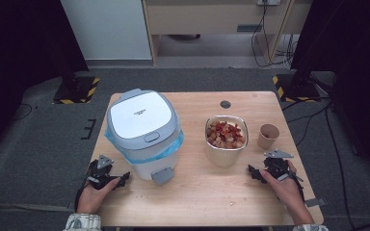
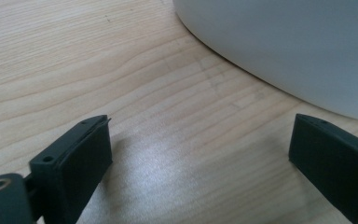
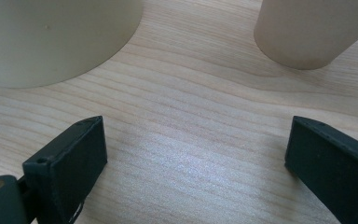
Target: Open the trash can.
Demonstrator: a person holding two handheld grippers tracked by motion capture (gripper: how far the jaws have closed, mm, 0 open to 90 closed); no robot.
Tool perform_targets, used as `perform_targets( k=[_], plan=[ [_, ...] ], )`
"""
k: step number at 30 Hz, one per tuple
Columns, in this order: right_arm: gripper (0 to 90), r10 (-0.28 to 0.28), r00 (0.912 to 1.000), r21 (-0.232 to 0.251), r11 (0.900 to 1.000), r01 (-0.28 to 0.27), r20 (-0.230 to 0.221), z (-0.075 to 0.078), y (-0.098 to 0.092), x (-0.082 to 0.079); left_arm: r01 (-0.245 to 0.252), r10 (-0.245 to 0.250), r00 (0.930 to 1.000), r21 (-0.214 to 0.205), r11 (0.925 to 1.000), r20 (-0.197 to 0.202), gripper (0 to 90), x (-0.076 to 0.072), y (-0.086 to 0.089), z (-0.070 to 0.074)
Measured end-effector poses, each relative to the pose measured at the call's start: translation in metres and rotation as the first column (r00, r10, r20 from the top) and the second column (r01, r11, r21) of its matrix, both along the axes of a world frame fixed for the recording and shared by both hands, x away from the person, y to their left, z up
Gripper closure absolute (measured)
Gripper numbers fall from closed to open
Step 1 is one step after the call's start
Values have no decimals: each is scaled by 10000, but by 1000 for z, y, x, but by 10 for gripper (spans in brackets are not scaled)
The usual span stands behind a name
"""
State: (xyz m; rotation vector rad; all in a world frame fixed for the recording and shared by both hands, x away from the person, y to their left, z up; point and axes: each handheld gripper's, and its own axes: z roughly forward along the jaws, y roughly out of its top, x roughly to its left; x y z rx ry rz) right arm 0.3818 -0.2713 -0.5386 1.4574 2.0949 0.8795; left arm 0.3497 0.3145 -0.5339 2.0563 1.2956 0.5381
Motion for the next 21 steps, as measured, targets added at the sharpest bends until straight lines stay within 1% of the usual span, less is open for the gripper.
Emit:
perform_targets(
  k=[1,3,5,9,10,12,15,16,17,18,20,21],
  plan=[
    [56,0,10000,0,10000,0,0,0,0,0,0,0,10000,0,10000,0,80,0,0,0],
    [56,0,10000,2,10000,0,0,0,0,0,127,-125,9999,-179,9998,115,118,-1,-1,3],
    [56,-7,10000,11,10000,7,-9,0,0,0,204,-200,9996,-200,9996,175,146,-2,-1,4],
    [56,-25,10000,13,10000,25,-11,0,0,0,107,-100,9997,-305,9995,232,197,-5,0,7],
    [56,-14,10000,2,10000,14,1,0,0,0,54,-40,9996,-478,9988,291,230,-9,0,10],
    [55,-19,10000,2,10000,19,0,0,0,0,67,-44,9991,-566,9984,418,303,-13,0,15],
    [56,-77,10000,27,10000,77,-23,0,1,-1,169,-119,9980,-800,9967,616,446,-19,0,23],
    [56,-77,10000,27,10000,77,-23,0,1,-1,169,-119,9980,-800,9967,616,480,-19,0,23],
    [56,-78,10000,22,10000,78,-22,0,1,-1,258,-178,9969,-1046,9942,767,517,-25,-1,29],
    [56,-79,10000,23,10000,79,-23,0,1,-1,332,-249,9963,-1008,9943,821,551,-26,-2,31],
    [55,-90,10000,25,10000,90,-19,0,1,-1,471,-365,9949,-1121,9926,945,617,-31,-3,36],
    [55,-90,10000,25,10000,90,-19,0,1,-1,471,-365,9949,-1121,9926,945,649,-31,-3,36]
  ],
)
